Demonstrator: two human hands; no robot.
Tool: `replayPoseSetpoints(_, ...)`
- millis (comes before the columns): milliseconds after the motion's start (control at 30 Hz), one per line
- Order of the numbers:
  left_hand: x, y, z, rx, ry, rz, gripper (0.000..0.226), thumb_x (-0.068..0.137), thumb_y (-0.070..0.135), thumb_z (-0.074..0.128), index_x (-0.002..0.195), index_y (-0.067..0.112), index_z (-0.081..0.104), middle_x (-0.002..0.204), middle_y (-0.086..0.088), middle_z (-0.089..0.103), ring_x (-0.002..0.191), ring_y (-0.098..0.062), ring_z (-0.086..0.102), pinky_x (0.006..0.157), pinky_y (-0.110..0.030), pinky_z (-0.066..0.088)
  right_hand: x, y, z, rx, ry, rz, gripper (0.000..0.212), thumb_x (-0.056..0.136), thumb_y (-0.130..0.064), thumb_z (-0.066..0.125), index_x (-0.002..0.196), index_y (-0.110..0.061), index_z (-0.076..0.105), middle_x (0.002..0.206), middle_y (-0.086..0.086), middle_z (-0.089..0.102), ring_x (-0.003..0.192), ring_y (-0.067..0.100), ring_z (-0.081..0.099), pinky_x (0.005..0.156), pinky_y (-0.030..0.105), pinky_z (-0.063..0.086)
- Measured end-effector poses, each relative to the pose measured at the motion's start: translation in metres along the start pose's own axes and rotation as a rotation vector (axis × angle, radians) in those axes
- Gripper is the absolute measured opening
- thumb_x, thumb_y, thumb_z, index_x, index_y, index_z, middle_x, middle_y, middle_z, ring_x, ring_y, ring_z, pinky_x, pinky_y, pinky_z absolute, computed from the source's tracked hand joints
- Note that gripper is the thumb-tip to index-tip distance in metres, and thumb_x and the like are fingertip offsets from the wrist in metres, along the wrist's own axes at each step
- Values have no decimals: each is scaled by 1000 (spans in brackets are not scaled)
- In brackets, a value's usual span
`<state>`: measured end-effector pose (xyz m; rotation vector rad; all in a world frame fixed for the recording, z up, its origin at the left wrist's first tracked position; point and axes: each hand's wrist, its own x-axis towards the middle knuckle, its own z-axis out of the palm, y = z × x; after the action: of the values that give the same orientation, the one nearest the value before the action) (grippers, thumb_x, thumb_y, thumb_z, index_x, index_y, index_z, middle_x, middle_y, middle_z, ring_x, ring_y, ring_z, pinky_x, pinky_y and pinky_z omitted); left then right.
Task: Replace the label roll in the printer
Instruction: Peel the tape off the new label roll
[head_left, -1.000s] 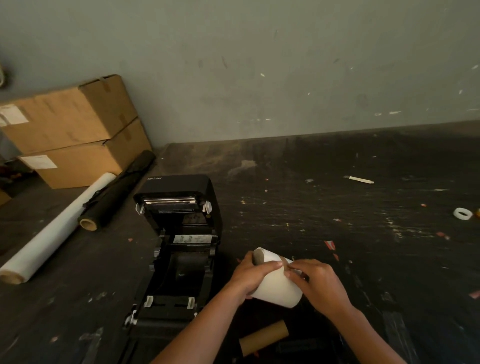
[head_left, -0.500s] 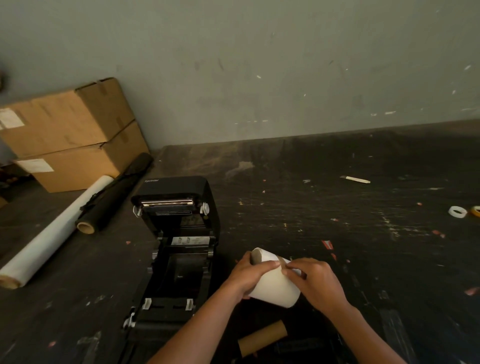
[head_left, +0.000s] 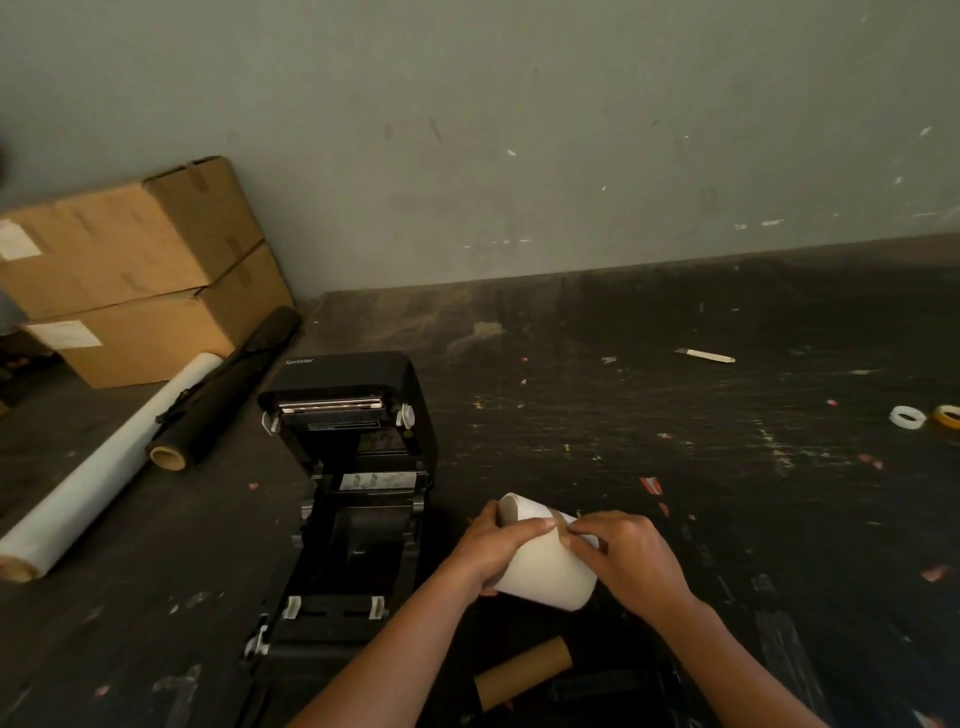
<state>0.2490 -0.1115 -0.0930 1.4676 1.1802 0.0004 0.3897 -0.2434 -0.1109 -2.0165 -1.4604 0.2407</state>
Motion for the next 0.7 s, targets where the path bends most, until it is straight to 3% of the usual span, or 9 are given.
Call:
replayPoseSetpoints(200, 0, 2, -1, -22, -2, -24, 89, 56, 67, 73, 135, 42, 40, 130, -2, 49, 103, -22, 54, 72, -37, 49, 6, -1, 0, -88, -14, -27, 22, 90, -35, 55, 106, -27, 68, 109, -6, 68, 99, 5, 60, 82, 14, 40)
replayPoseSetpoints(367, 1, 0, -4, -17, -4, -37, 84, 59, 66, 73, 133, 42, 42, 126, -1, 51, 103, -21, 55, 84, -42, 52, 6, 1, -2, -47, -56, -37, 24, 89, -35, 56, 108, -27, 67, 113, -6, 67, 102, 4, 60, 85, 14, 42)
replayPoseSetpoints(600, 5, 3, -4, 16, -10, -36, 75, 70, 60, 72, 135, 38, 41, 120, -2, 54, 102, -21, 54, 88, -44, 51, 12, 6, -7, -120, -143, -65, 30, 90, -40, 53, 116, -29, 63, 118, -7, 65, 106, 4, 58, 91, 21, 45)
replayPoseSetpoints(700, 5, 4, -4, 37, -8, -37, 74, 71, 59, 71, 135, 38, 41, 119, -1, 53, 98, -20, 54, 78, -39, 50, 14, 7, -6, -161, -130, -91, 29, 92, -39, 50, 115, -27, 63, 115, -6, 66, 104, 5, 59, 87, 18, 42)
